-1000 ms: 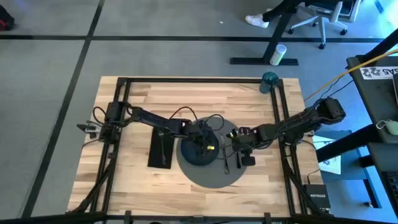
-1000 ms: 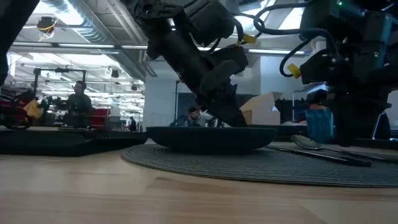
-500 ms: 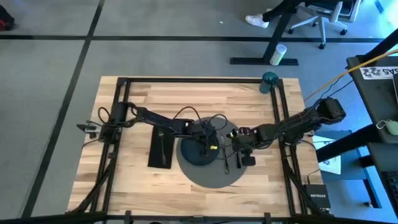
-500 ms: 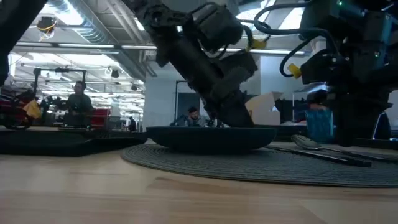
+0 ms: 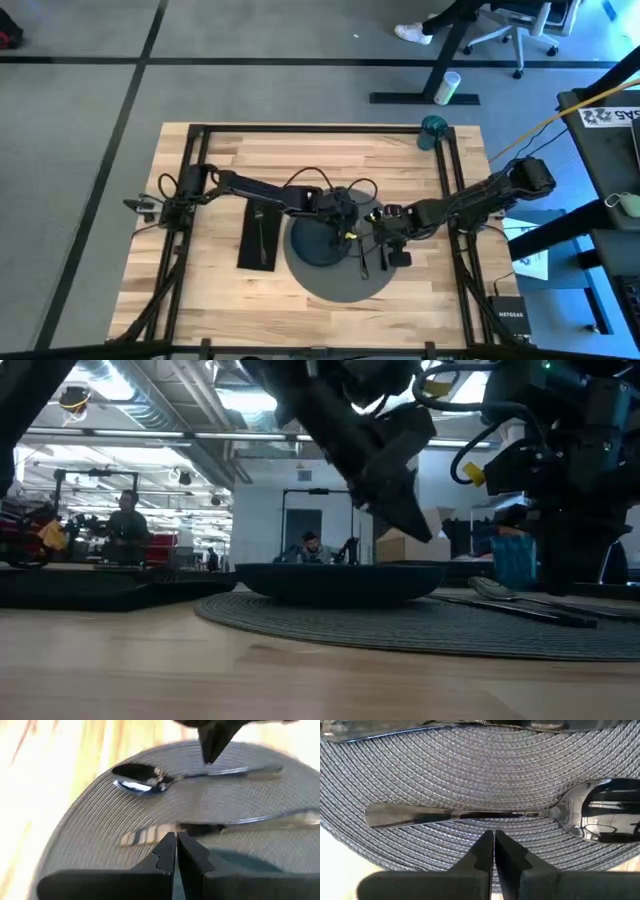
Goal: Set table place
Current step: Adjust the black table napkin
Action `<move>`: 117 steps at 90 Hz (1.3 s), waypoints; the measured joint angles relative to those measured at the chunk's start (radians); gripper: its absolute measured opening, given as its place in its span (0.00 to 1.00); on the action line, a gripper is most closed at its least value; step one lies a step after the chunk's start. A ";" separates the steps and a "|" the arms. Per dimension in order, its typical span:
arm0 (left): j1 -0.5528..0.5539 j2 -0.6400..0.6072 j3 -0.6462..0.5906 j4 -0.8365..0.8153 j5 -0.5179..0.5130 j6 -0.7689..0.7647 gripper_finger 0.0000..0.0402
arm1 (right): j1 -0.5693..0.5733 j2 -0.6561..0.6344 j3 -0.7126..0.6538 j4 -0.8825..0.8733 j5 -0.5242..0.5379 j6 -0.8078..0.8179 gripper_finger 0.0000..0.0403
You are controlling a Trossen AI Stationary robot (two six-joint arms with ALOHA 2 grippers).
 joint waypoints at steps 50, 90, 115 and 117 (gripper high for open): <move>0.000 -0.189 -0.196 -0.527 -0.158 -0.148 0.00 | 0.000 0.000 0.000 -0.020 0.013 -0.083 0.00; -0.032 -0.521 -0.531 -0.541 -0.129 -0.382 0.00 | -0.002 -0.102 0.000 -0.028 0.031 -0.098 0.00; -0.066 -0.541 -0.693 -0.623 -0.122 -0.542 0.00 | -0.002 -0.132 0.001 -0.046 0.033 -0.093 0.00; -0.061 -0.540 -0.706 -0.612 -0.122 -0.549 0.00 | -0.002 -0.132 0.001 -0.047 0.033 -0.091 0.00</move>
